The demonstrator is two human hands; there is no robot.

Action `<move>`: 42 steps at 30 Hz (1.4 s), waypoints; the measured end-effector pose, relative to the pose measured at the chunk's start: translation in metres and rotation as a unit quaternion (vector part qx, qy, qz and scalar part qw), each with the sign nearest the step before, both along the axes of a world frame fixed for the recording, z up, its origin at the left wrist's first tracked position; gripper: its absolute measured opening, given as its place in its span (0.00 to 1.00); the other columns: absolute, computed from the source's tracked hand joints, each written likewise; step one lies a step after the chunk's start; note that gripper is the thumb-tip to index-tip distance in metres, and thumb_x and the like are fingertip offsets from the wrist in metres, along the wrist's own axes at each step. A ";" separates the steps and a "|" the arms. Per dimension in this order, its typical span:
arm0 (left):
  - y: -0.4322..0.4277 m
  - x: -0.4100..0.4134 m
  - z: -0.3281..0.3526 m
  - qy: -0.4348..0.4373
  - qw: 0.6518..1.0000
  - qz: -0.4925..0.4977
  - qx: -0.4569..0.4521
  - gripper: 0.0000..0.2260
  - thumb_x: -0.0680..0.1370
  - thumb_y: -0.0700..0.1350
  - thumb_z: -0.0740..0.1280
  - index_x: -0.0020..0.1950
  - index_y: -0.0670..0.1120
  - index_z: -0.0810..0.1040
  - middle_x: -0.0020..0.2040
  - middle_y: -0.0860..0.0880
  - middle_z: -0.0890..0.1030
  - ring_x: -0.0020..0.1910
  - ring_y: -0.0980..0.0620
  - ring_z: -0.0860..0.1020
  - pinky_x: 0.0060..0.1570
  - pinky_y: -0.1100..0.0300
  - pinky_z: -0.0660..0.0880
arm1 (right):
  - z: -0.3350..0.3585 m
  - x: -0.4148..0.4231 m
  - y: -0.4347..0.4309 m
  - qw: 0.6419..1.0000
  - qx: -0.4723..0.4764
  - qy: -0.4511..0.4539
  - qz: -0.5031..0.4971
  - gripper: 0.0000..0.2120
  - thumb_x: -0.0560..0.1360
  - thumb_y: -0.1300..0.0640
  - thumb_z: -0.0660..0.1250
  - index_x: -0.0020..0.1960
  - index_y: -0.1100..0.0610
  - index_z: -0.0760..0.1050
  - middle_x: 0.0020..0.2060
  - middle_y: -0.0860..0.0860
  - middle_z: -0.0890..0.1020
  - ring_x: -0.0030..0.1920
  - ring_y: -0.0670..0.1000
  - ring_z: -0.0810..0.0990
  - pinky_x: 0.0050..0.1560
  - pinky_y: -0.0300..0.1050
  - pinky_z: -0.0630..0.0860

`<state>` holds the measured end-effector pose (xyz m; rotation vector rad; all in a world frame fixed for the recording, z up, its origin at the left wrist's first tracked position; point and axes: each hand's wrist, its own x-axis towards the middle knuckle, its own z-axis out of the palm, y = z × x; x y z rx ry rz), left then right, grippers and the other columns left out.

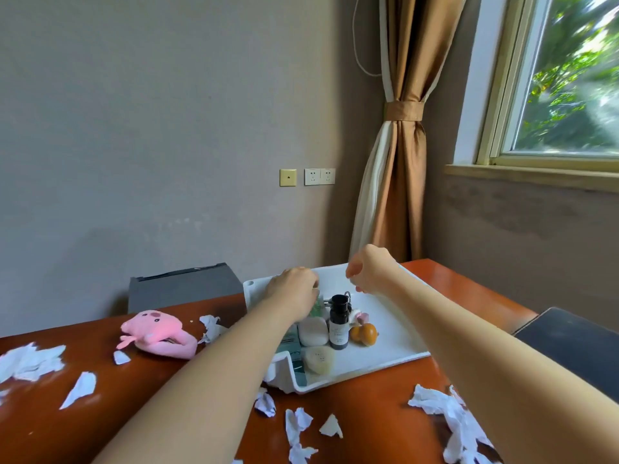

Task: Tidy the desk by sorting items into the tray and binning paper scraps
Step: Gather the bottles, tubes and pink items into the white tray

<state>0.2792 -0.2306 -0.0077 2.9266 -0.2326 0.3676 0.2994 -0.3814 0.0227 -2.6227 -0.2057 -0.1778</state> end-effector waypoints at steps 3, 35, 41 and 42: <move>0.005 -0.021 0.017 0.004 1.000 -0.011 -0.017 0.12 0.80 0.45 0.59 0.60 0.44 0.78 0.60 0.42 0.76 0.59 0.41 0.75 0.57 0.52 0.73 | 0.018 -0.022 0.004 1.000 0.002 -0.015 0.017 0.12 0.73 0.68 0.61 0.51 0.62 0.81 0.46 0.61 0.84 0.47 0.60 0.83 0.52 0.49 0.81; 0.183 -0.253 -0.033 0.065 0.979 0.170 -0.088 0.19 0.80 0.50 0.60 0.71 0.51 0.65 0.71 0.50 0.65 0.70 0.51 0.65 0.67 0.56 0.67 | -0.054 -0.199 0.190 0.979 -0.087 0.032 0.181 0.17 0.76 0.58 0.61 0.64 0.58 0.71 0.61 0.57 0.74 0.63 0.58 0.72 0.58 0.49 0.74; 0.204 -0.229 -0.038 0.057 0.977 0.202 -0.036 0.24 0.80 0.53 0.58 0.75 0.50 0.58 0.75 0.48 0.60 0.74 0.47 0.59 0.71 0.50 0.61 | -0.084 -0.188 0.222 0.987 -0.058 -0.044 0.141 0.25 0.78 0.52 0.61 0.73 0.52 0.58 0.73 0.54 0.61 0.72 0.57 0.61 0.69 0.51 0.65; 0.208 -0.226 -0.040 0.051 0.975 0.212 -0.031 0.25 0.80 0.54 0.57 0.76 0.50 0.57 0.76 0.47 0.58 0.75 0.46 0.58 0.71 0.49 0.60 | -0.088 -0.184 0.226 0.987 -0.055 -0.070 0.137 0.26 0.78 0.52 0.60 0.74 0.51 0.55 0.74 0.53 0.59 0.73 0.56 0.58 0.71 0.52 0.63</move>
